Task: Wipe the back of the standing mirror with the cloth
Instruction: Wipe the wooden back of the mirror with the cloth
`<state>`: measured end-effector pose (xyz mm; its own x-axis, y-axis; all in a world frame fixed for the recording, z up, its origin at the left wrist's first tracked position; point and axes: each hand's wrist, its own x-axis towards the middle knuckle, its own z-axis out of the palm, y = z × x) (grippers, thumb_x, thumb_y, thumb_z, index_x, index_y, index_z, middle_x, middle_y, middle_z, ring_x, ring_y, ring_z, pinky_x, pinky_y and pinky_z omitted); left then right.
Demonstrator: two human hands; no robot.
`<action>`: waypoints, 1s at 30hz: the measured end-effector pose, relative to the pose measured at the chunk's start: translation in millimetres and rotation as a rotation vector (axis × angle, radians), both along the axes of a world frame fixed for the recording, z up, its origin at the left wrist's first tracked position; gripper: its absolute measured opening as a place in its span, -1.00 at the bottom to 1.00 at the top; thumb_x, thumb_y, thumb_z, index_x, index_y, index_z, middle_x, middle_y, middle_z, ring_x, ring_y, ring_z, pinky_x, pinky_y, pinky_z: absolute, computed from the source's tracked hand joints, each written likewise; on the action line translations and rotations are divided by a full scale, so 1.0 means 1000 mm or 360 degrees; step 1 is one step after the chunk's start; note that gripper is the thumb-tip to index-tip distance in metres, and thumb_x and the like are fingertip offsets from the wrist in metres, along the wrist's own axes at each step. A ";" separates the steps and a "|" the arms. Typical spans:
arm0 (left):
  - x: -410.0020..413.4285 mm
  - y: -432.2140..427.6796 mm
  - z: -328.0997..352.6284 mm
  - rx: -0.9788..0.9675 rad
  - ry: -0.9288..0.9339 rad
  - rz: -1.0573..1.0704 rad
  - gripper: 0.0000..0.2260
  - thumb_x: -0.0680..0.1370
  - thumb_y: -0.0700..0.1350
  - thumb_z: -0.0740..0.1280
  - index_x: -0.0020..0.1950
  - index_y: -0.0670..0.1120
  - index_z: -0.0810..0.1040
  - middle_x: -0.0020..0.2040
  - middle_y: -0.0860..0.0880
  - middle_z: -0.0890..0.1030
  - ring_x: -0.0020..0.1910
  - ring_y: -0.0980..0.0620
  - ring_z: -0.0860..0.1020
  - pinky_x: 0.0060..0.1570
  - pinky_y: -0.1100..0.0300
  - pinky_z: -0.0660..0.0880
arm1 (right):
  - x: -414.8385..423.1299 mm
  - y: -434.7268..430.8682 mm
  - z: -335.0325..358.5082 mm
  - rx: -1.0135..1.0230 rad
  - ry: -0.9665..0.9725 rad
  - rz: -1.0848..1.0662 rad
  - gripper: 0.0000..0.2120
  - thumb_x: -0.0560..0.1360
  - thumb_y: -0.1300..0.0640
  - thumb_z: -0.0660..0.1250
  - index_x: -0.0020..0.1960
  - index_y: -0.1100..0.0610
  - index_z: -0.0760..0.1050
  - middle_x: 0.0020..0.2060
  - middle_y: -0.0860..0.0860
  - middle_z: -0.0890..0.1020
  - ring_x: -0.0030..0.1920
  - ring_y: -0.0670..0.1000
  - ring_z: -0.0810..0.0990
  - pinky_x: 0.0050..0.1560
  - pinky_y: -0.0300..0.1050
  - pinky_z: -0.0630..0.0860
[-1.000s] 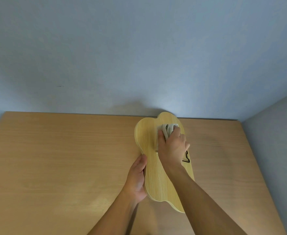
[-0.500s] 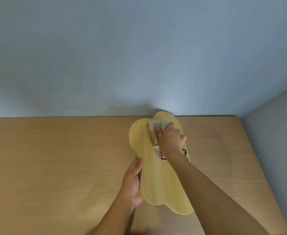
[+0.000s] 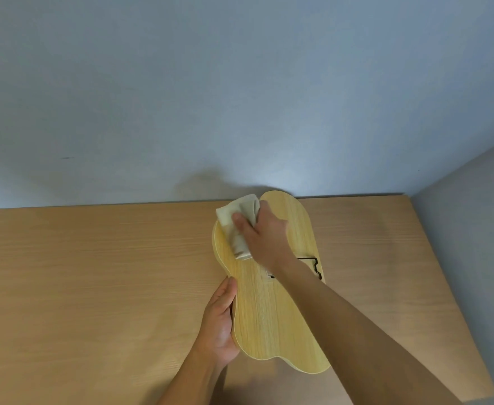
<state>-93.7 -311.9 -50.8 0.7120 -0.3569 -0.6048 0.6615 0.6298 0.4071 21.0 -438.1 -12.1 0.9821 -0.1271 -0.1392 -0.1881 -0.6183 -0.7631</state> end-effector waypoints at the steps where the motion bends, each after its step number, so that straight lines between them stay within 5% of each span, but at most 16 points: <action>1: 0.000 0.000 0.000 -0.0001 0.0003 0.0001 -0.67 0.61 0.02 0.31 0.23 -0.12 0.71 0.20 -0.22 0.73 0.16 -0.24 0.72 0.07 -0.19 0.66 | 0.000 -0.002 -0.006 -0.0085 0.0014 0.0021 -0.74 0.63 -0.20 0.24 0.02 -0.01 0.40 -0.18 -0.05 0.66 -0.12 0.04 0.66 0.24 0.17 0.36; 9: 0.001 0.002 -0.001 0.0004 0.0039 0.0004 -0.62 0.60 0.03 0.32 0.32 -0.15 0.65 0.25 -0.22 0.71 0.17 -0.24 0.71 0.06 -0.20 0.65 | -0.010 -0.090 -0.060 -0.0509 0.0321 -0.0415 -0.52 0.67 -0.25 0.13 0.18 0.18 0.42 -0.11 0.14 0.68 -0.07 0.20 0.65 0.17 0.10 0.35; 16: 0.003 0.005 -0.002 -0.0020 0.0086 0.0006 -0.61 0.61 0.02 0.30 0.34 -0.16 0.63 0.26 -0.22 0.71 0.18 -0.25 0.71 0.03 -0.19 0.66 | -0.014 -0.136 -0.080 -0.0412 0.0617 -0.1126 -0.57 0.67 -0.19 0.16 0.23 0.18 0.35 0.03 0.19 0.71 0.11 0.23 0.66 0.25 0.12 0.26; 19: 0.003 0.006 0.000 0.0014 0.0088 0.0001 -0.62 0.59 0.02 0.31 0.30 -0.16 0.66 0.23 -0.21 0.73 0.15 -0.22 0.73 0.00 -0.16 0.67 | 0.006 -0.117 -0.059 -0.0259 0.0346 -0.1014 -0.57 0.67 -0.16 0.22 0.23 0.22 0.39 -0.03 0.17 0.71 0.06 0.25 0.68 0.31 0.17 0.37; 24: 0.004 0.006 0.002 0.0021 0.0103 -0.0025 -0.57 0.60 0.02 0.29 0.41 -0.16 0.59 0.32 -0.24 0.68 0.23 -0.27 0.68 0.08 -0.21 0.66 | 0.035 -0.043 -0.024 0.0254 0.0079 -0.0395 -0.62 0.59 -0.23 0.30 0.11 0.09 0.47 -0.15 -0.04 0.68 -0.13 0.03 0.71 -0.08 0.05 0.63; 27: 0.005 0.007 0.002 0.0011 0.0102 -0.0031 -0.57 0.64 0.00 0.25 0.45 -0.15 0.57 0.40 -0.28 0.62 0.34 -0.32 0.62 0.19 -0.24 0.62 | 0.042 -0.037 -0.040 -0.0013 0.0101 -0.0227 -0.65 0.65 -0.19 0.23 0.08 0.12 0.43 -0.17 0.02 0.68 -0.11 0.12 0.69 0.17 0.13 0.45; 30: 0.006 0.009 -0.002 0.0036 0.0117 -0.0015 -0.56 0.65 -0.02 0.23 0.48 -0.16 0.55 0.43 -0.29 0.59 0.41 -0.33 0.56 0.31 -0.29 0.53 | 0.045 -0.068 -0.063 -0.0343 0.0230 -0.0429 -0.56 0.68 -0.22 0.13 0.12 0.18 0.45 -0.20 0.07 0.62 -0.06 0.21 0.66 0.15 0.06 0.30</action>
